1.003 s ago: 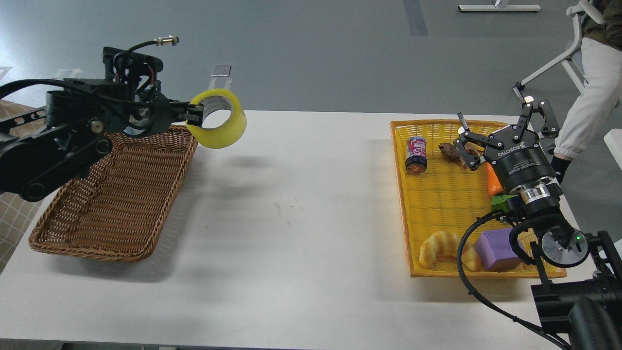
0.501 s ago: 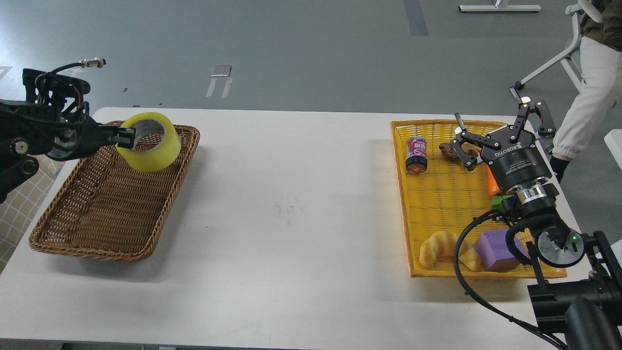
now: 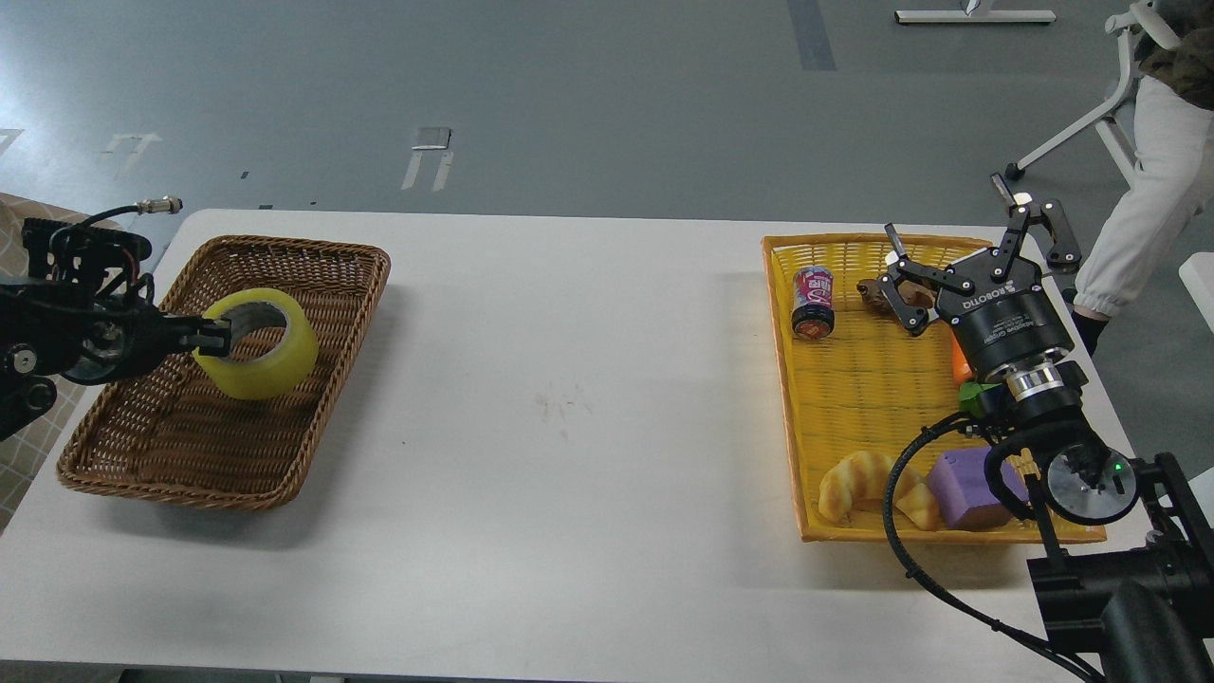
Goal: Place and transfer tape with both arms
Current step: 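Lower the tape roll into the basket and open the left gripper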
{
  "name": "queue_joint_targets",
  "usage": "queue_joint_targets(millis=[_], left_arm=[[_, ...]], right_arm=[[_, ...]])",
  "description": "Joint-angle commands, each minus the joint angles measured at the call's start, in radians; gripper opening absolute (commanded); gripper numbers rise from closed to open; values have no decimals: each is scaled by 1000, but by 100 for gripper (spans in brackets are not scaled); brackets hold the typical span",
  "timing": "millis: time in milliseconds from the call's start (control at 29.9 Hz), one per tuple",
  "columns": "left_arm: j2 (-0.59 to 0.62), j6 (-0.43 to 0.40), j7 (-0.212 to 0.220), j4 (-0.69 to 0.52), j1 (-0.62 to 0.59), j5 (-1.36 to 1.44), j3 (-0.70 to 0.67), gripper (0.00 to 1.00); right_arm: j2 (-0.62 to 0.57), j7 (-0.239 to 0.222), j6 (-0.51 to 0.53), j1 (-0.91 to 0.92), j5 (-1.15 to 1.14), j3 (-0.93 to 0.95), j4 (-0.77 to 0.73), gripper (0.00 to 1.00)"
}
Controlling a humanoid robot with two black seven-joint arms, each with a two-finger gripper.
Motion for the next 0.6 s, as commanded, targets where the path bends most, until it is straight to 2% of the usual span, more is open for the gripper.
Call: queue_joint_targets(millis=[0, 234, 568], left_arm=[[-9, 16, -18, 36, 7, -1, 25, 0], [-18, 67, -21, 61, 8, -4, 83, 0], [-19, 68, -20, 75, 8, -17, 83, 0]], right_arm=[[0, 0, 0, -3, 0, 2, 0, 100], [0, 0, 0, -3, 0, 0, 0, 100], [0, 0, 0, -3, 0, 0, 0, 100]])
